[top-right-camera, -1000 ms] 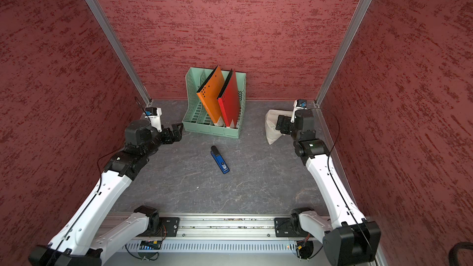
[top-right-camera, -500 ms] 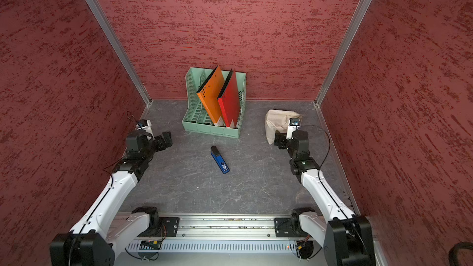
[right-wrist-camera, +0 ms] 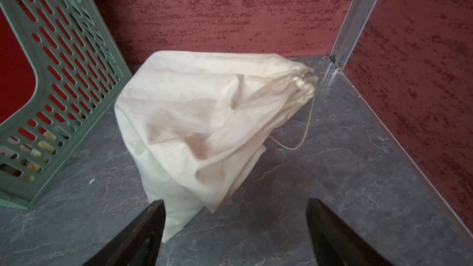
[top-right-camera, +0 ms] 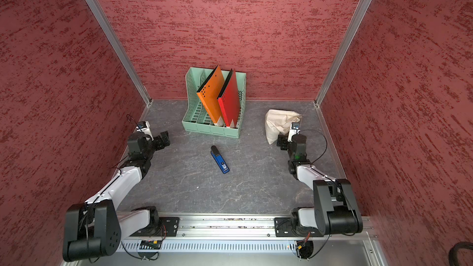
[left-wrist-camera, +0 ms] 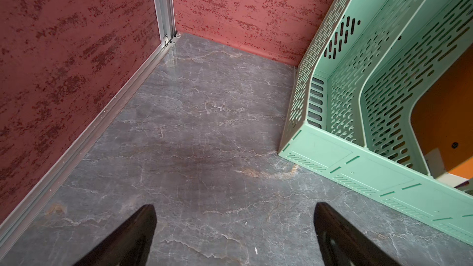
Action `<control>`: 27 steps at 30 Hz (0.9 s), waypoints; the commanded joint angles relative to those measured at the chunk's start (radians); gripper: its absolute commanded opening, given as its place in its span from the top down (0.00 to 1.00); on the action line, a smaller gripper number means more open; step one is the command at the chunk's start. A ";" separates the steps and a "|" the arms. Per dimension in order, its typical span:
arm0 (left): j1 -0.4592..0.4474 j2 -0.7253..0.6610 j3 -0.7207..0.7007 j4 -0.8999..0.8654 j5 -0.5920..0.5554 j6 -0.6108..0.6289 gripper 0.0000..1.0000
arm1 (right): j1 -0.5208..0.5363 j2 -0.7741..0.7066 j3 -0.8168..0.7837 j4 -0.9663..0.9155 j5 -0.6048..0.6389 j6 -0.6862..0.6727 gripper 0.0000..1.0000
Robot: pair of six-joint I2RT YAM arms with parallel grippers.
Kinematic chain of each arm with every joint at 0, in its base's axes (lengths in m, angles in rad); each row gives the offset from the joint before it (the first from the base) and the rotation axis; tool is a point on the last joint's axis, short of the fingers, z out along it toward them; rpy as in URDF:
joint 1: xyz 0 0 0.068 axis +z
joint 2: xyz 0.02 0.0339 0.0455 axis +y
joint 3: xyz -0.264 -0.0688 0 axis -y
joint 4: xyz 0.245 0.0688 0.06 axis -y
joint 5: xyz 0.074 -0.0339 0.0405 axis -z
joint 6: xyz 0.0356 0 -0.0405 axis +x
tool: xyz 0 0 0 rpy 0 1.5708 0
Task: Close the soil bag
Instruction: Reset both arms
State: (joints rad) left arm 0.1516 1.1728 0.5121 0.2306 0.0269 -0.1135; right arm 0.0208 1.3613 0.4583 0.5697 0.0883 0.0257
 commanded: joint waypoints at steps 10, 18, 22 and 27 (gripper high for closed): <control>0.021 0.243 -0.054 0.410 0.127 -0.003 0.00 | -0.025 0.090 -0.029 0.186 0.044 0.028 0.07; -0.059 0.331 0.014 0.385 0.205 0.117 0.00 | -0.024 0.187 -0.097 0.393 -0.102 -0.022 0.02; -0.073 0.318 -0.041 0.459 0.164 0.121 0.00 | -0.025 0.184 -0.073 0.340 -0.109 -0.029 0.02; -0.081 0.345 -0.145 0.665 0.062 0.092 0.00 | -0.023 0.185 -0.071 0.339 -0.109 -0.029 0.02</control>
State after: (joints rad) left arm 0.0769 1.5063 0.3931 0.7845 0.1593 -0.0208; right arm 0.0017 1.5513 0.3668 0.8734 -0.0044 0.0071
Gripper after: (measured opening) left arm 0.998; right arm 0.983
